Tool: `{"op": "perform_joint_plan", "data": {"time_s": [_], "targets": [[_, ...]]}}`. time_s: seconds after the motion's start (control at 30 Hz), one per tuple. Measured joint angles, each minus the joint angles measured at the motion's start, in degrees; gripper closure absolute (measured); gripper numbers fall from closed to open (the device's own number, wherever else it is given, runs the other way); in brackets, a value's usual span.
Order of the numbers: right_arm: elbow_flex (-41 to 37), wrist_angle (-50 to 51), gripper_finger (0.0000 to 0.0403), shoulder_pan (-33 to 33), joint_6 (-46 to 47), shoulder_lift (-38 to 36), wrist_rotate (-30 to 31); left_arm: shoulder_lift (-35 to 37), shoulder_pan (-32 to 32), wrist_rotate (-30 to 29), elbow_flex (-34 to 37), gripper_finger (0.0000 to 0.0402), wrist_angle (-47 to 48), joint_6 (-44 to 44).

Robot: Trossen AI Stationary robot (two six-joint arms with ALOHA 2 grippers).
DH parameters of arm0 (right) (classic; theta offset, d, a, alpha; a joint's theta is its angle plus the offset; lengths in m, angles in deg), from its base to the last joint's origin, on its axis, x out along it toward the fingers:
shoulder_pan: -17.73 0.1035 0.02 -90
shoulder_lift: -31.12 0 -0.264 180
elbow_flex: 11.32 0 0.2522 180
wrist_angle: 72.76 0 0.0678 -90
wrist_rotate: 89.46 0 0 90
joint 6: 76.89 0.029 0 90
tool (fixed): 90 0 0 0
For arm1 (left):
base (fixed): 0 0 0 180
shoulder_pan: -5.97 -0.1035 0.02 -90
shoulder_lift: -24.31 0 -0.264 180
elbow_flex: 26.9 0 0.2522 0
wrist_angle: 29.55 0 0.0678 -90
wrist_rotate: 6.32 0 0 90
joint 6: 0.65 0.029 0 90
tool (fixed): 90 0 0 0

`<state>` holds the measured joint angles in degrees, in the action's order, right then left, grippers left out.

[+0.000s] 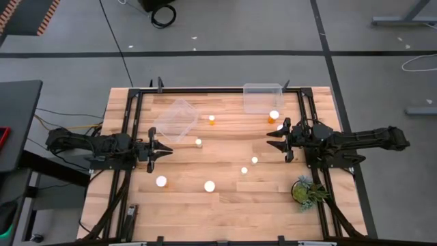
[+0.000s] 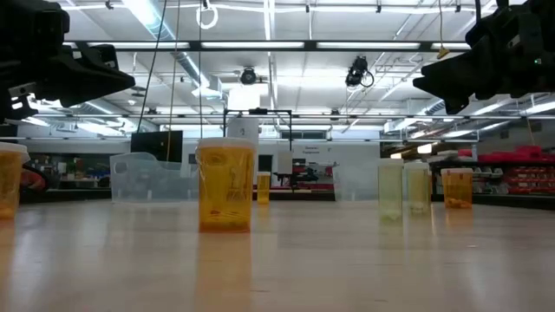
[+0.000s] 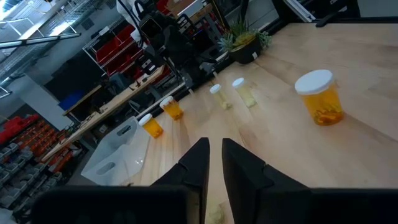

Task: Pick and place medicine bottles into bin by pill shape (circle, oval)
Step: Put the right slim yellow pill bottle into the right transparent bin

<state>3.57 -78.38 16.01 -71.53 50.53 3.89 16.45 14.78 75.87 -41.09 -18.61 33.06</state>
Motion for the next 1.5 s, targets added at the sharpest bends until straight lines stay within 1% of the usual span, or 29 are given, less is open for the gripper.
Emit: {"op": "perform_joint_plan", "data": {"time_s": [0.2, 0.5, 0.8, 1.13, 1.5], "targets": [[0.0, 0.0, 0.0240, 0.0, 0.0, 0.0, 0.0, 0.0, 0.0, 0.0, 0.0, 0.0342, 0.0, 0.0], [0.0, 0.0, 0.0240, 0.0, 0.0, 0.0, 0.0, 0.0, 0.0, 0.0, 0.0, 0.0351, 0.0, 0.0], [0.0, 0.0, 0.0240, 0.0, 0.0, 0.0, 0.0, 0.0, 0.0, 0.0, 0.0, 0.0340, 0.0, 0.0], [0.0, 0.0, 0.0240, 0.0, 0.0, 0.0, 0.0, 0.0, 0.0, 0.0, 0.0, 0.0349, 0.0, 0.0], [0.0, 0.0, 0.0240, 0.0, 0.0, 0.0, 0.0, 0.0, 0.0, 0.0, 0.0, 0.0340, 0.0, 0.0]]}}
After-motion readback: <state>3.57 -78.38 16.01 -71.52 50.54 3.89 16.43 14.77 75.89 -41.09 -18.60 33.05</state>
